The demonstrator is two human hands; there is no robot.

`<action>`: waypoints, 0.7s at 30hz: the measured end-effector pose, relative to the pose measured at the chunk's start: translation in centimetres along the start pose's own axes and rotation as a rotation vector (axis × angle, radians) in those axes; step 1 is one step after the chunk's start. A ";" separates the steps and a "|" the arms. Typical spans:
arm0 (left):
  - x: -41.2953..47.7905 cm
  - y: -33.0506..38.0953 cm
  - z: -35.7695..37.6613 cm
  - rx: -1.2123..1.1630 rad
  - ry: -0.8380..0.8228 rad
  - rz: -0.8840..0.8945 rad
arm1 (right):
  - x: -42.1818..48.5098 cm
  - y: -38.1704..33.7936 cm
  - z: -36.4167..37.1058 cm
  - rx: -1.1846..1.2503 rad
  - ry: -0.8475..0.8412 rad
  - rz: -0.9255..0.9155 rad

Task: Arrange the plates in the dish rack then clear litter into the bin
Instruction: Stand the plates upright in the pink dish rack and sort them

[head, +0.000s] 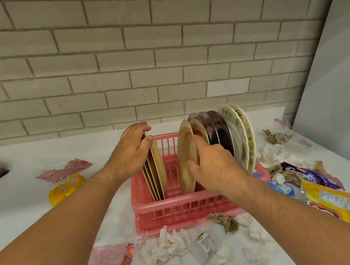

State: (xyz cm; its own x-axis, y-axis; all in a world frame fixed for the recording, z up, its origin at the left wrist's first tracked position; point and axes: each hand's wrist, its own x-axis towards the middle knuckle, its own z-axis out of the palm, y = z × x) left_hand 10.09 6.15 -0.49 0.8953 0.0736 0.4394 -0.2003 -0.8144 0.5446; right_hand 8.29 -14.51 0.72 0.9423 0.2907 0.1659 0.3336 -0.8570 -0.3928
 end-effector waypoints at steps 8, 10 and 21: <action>0.1 -0.1 0.0 0.008 0.002 0.005 | 0.5 0.4 -0.8 0.017 0.033 -0.013; 0.1 -0.1 0.1 0.008 0.004 0.007 | 0.5 0.5 -1.0 0.029 0.018 -0.001; 0.0 0.0 -0.1 -0.005 0.014 0.014 | 1.6 -0.3 -0.1 -0.165 -0.057 0.049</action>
State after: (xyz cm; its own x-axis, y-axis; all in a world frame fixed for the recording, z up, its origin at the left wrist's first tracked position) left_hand 10.03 6.24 -0.42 0.8867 0.0700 0.4569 -0.2151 -0.8124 0.5420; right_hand 9.73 -13.80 1.20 0.9590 0.2665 0.0965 0.2824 -0.9275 -0.2450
